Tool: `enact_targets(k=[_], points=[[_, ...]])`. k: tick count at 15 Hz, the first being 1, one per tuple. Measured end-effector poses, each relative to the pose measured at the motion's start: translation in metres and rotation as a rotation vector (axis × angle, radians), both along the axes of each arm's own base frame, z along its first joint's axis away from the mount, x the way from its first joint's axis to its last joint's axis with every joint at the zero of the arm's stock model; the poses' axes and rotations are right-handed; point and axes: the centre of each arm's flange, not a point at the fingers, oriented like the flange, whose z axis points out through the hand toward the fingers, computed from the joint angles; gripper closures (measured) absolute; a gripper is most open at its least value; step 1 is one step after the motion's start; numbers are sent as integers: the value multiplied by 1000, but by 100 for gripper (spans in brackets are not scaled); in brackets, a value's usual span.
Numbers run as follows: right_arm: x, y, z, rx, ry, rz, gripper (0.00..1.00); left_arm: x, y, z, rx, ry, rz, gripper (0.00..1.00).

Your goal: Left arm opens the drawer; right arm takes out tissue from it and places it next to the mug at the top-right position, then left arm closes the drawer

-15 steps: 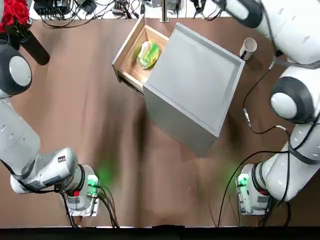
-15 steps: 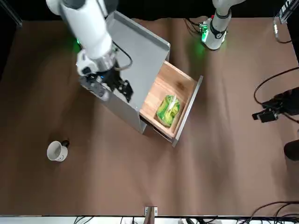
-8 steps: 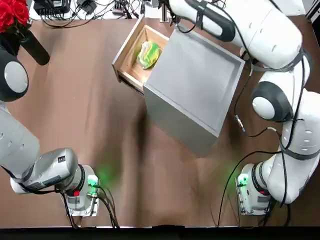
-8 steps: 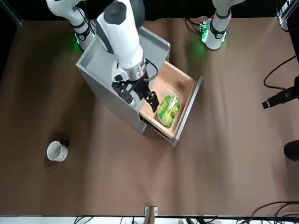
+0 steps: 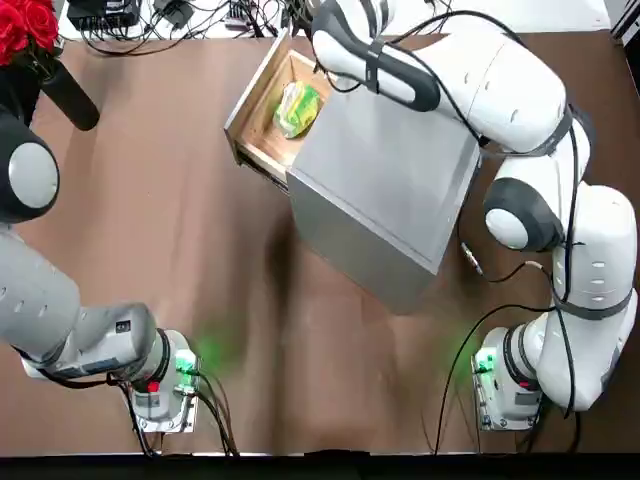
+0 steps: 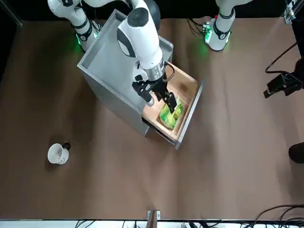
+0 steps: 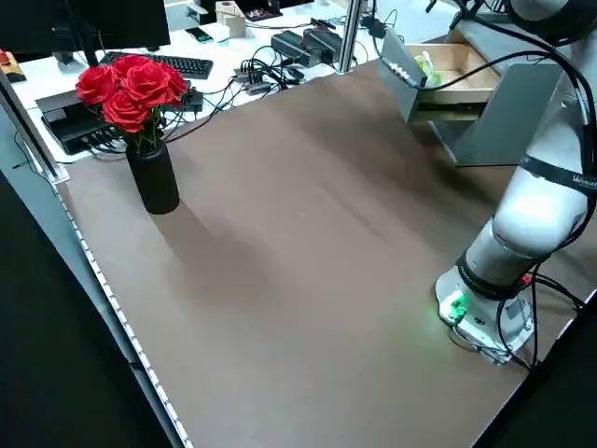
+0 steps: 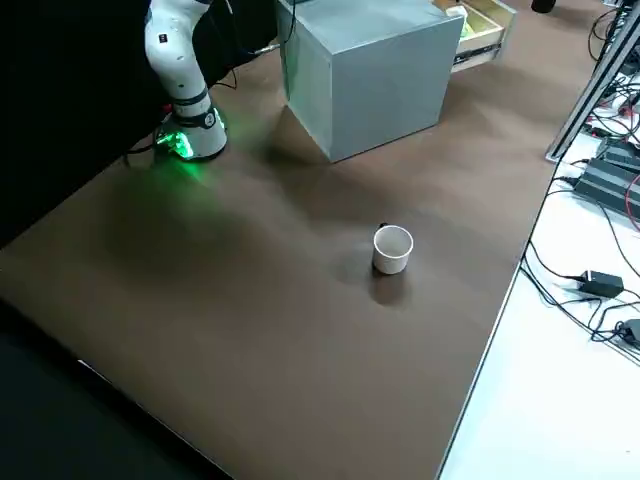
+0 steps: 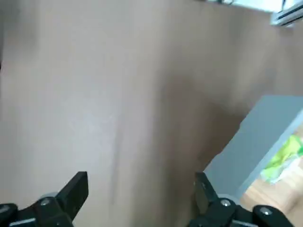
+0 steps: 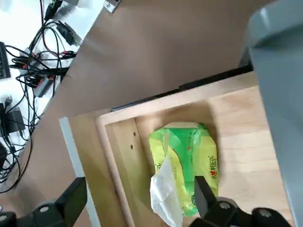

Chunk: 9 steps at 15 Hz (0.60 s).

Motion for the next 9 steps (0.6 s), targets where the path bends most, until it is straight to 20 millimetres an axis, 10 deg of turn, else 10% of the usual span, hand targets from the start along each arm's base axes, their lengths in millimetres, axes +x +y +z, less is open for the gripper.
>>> enact_targets(k=[4,9], points=[[-8,17,-23,-16,3,13,0,-3,-37,6,30,-90,-35,0],[-9,26,-50,-31,13,22,0,-20,-36,-8,50,-82,-88,0]])
